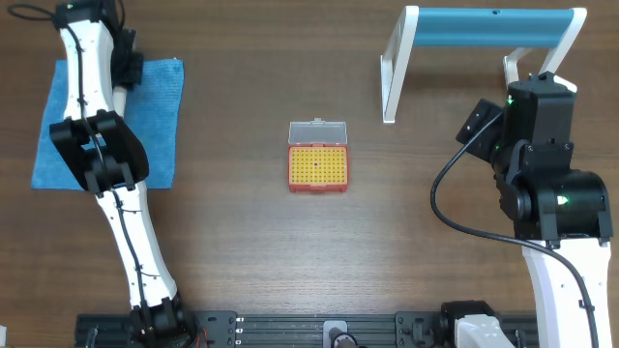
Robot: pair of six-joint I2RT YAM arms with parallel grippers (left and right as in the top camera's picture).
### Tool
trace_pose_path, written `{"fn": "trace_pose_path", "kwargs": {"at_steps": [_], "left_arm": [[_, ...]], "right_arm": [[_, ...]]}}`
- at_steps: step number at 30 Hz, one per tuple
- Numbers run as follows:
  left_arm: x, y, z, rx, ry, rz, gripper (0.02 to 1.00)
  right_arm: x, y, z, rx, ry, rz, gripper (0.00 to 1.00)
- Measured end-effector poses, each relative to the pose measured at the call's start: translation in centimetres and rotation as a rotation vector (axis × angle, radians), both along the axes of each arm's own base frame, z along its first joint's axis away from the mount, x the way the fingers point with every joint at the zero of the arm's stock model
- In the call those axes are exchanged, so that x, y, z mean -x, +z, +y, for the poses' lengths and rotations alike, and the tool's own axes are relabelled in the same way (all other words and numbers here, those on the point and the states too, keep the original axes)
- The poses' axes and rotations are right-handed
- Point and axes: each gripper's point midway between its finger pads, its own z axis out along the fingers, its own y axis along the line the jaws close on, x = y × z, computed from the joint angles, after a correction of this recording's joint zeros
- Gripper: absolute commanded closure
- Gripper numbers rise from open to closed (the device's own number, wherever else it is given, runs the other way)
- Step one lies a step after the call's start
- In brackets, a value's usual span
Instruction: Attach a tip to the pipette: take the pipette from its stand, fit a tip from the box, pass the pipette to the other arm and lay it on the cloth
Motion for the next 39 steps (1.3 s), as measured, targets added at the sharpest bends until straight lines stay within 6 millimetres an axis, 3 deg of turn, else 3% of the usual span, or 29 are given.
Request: {"fn": "trace_pose_path", "kwargs": {"at_steps": [12, 30, 33, 36, 39], "left_arm": [[1.6, -0.3, 3.7, 0.065, 0.094, -0.020, 0.989], [0.0, -0.3, 2.6, 0.124, 0.068, -0.085, 0.991], [-0.2, -0.2, 2.7, 0.122, 0.066, -0.091, 0.904], [-0.2, -0.2, 2.6, 0.123, 0.064, -0.091, 0.901], [-0.2, -0.2, 2.5, 0.122, 0.063, -0.091, 0.829]], "right_arm": [[-0.1, 0.0, 0.8, -0.015, 0.009, -0.005, 0.156], [-0.1, 0.0, 0.8, -0.025, -0.001, -0.008, 0.156], [-0.1, 0.0, 0.8, -0.030, -0.006, -0.010, 0.156], [-0.1, 0.0, 0.8, -0.030, -0.007, -0.010, 0.156], [-0.1, 0.0, 0.8, -0.030, -0.007, -0.010, 0.156]]}}
